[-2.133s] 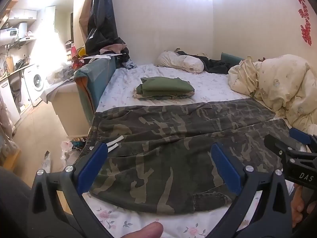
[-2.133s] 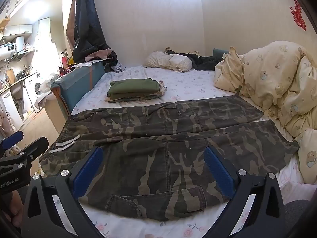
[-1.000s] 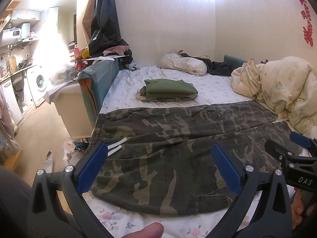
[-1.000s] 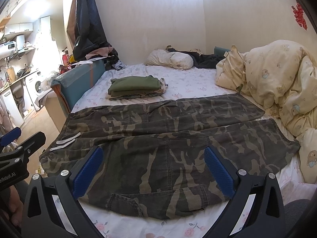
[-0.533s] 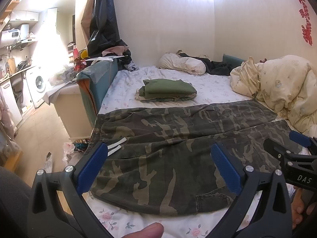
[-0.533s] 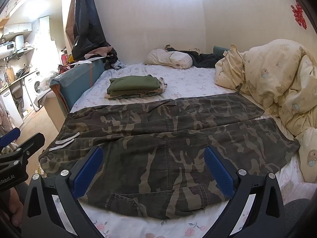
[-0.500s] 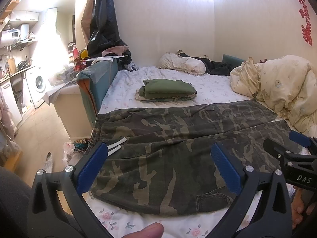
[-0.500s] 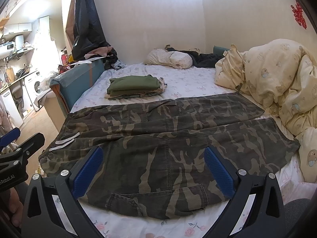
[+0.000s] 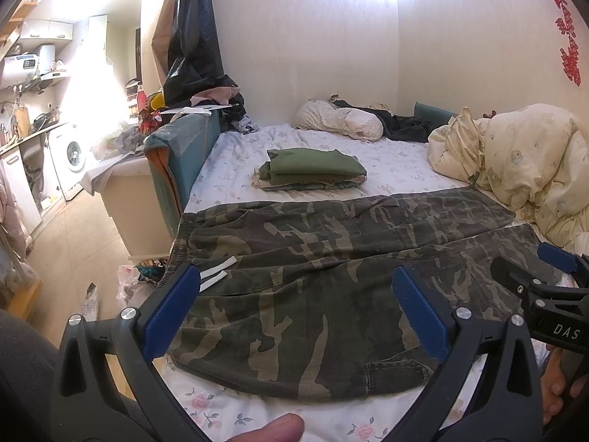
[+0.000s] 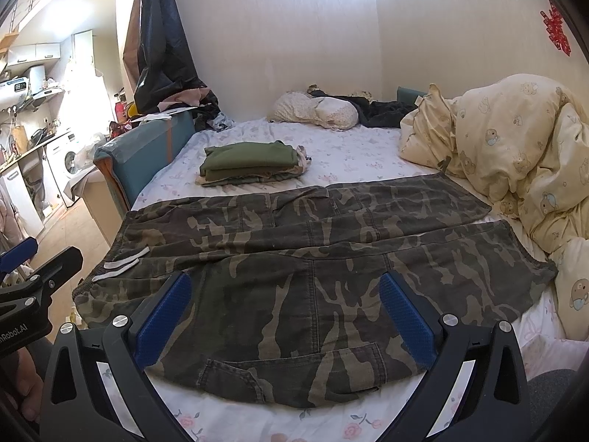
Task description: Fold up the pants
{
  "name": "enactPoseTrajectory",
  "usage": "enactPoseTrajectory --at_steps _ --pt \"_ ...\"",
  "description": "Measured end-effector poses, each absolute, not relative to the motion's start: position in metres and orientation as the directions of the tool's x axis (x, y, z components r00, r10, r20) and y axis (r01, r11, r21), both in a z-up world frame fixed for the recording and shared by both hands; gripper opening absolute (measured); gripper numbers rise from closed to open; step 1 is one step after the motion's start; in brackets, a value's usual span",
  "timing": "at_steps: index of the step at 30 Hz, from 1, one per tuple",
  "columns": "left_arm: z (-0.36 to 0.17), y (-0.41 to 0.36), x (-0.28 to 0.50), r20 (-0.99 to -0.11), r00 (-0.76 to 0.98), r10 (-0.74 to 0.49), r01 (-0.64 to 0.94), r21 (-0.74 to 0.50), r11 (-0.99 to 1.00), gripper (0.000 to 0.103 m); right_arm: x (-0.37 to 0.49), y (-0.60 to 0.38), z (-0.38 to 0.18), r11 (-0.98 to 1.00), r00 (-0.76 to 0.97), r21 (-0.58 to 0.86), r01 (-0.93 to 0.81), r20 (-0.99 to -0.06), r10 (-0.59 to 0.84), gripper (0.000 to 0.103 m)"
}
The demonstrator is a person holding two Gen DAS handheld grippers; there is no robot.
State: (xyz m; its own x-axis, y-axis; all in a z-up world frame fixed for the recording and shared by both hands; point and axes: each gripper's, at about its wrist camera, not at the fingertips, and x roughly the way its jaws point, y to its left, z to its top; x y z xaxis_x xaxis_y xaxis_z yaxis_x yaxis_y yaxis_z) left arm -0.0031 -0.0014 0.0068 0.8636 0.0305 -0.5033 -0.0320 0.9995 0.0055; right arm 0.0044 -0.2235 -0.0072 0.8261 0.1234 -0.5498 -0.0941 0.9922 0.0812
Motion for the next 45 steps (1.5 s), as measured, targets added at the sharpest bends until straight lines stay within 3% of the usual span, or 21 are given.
enactPoseTrajectory --at_steps 30,36,43,45 --pt "0.009 0.011 0.005 -0.526 0.850 0.028 -0.043 -0.016 0.999 0.102 0.002 -0.222 -0.001 0.989 0.823 0.114 -0.098 -0.549 0.145 0.103" --pt "0.002 0.068 0.037 -0.618 0.776 0.124 -0.189 -0.040 0.981 0.103 0.006 -0.238 0.001 0.981 0.813 0.175 -0.086 -0.556 0.171 0.103" --pt "-0.035 0.177 0.062 -0.750 0.606 0.264 -0.484 -0.084 0.871 0.102 0.019 -0.252 0.000 0.966 0.794 0.244 -0.080 -0.570 0.210 0.103" --pt "-0.063 0.203 0.064 -0.806 0.540 0.243 -0.559 -0.128 0.819 0.095 0.023 -0.254 -0.003 0.960 0.783 0.269 -0.077 -0.580 0.226 0.103"
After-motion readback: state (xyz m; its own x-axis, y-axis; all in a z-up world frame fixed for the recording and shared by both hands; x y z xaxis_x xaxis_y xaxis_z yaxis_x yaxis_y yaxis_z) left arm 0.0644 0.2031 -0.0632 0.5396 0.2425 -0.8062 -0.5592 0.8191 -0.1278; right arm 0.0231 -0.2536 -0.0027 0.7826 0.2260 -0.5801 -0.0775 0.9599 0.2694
